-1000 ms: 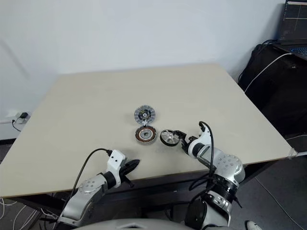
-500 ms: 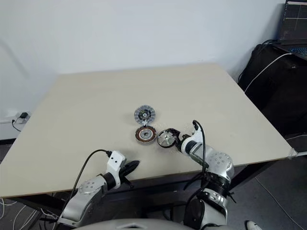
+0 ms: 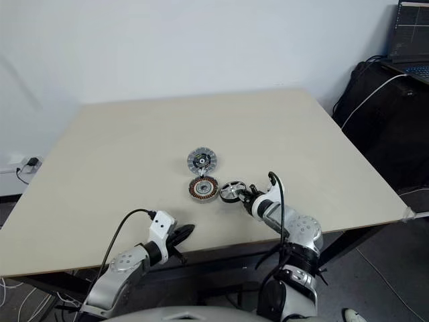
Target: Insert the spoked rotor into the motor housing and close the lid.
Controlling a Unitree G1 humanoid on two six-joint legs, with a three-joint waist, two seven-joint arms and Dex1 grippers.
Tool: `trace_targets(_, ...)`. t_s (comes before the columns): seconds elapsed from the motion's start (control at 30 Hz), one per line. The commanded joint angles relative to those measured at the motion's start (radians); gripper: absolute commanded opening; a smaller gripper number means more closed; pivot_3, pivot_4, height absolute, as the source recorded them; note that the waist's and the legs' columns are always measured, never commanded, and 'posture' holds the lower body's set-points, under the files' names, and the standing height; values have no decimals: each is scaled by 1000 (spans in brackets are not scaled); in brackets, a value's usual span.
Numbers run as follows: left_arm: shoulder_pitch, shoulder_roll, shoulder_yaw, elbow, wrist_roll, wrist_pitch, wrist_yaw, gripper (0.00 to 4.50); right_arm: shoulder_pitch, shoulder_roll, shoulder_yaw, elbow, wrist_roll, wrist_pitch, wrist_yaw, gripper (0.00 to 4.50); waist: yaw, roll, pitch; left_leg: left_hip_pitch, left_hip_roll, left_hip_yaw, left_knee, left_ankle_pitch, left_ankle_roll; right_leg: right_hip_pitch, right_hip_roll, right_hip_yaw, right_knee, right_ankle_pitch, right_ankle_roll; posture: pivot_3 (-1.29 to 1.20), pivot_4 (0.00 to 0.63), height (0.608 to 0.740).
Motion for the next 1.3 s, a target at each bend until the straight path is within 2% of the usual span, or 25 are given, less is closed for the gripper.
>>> trace_targets(0.03, -11, 1, 6, -30, 4, -29, 7, 0, 46, 39, 27, -46, 29, 12, -8, 400, 0, 0, 0, 0, 0, 0, 0, 0, 0, 0, 0, 0, 0, 0, 0, 0, 0, 740)
trace_targets(0.13, -11, -1, 4, -26, 8, -42, 14, 0, 67, 38, 37, -57, 40, 15, -15, 400, 1, 0, 0, 0, 0, 0, 0, 0, 0, 0, 0, 0, 0, 0, 0, 0, 0, 740)
trace_targets(0.4, -28, -41, 25, 16, 22, -170, 66, 0, 54, 92, 40, -131, 184, -24, -13, 400, 3, 0, 0, 0, 0, 0, 0, 0, 0, 0, 0, 1, -1, 0, 0, 0, 0, 740)
trace_targets(0.73, -29, -100, 64, 93, 32, -372, 139, 0, -35, 119, 147, -79, 315, -134, 7, 400, 3, 0, 0, 0, 0, 0, 0, 0, 0, 0, 0, 1, -1, 0, 0, 0, 0, 740)
trace_targets(1.0, -2, -105, 47, 96, 20, -375, 123, 0, -104, 116, 270, 61, 313, -187, 42, 400, 2, 0, 0, 0, 0, 1, 0, 0, 1, 0, 0, 1, -1, 0, 0, 0, 0, 740)
trace_targets(1.3, 20, -97, 44, 66, 8, -342, 106, 0, -129, 88, 316, 179, 272, -244, 96, 400, 2, 0, 0, 0, 0, 2, 0, -1, 2, 0, 0, 1, -1, 0, 1, 0, 0, 740)
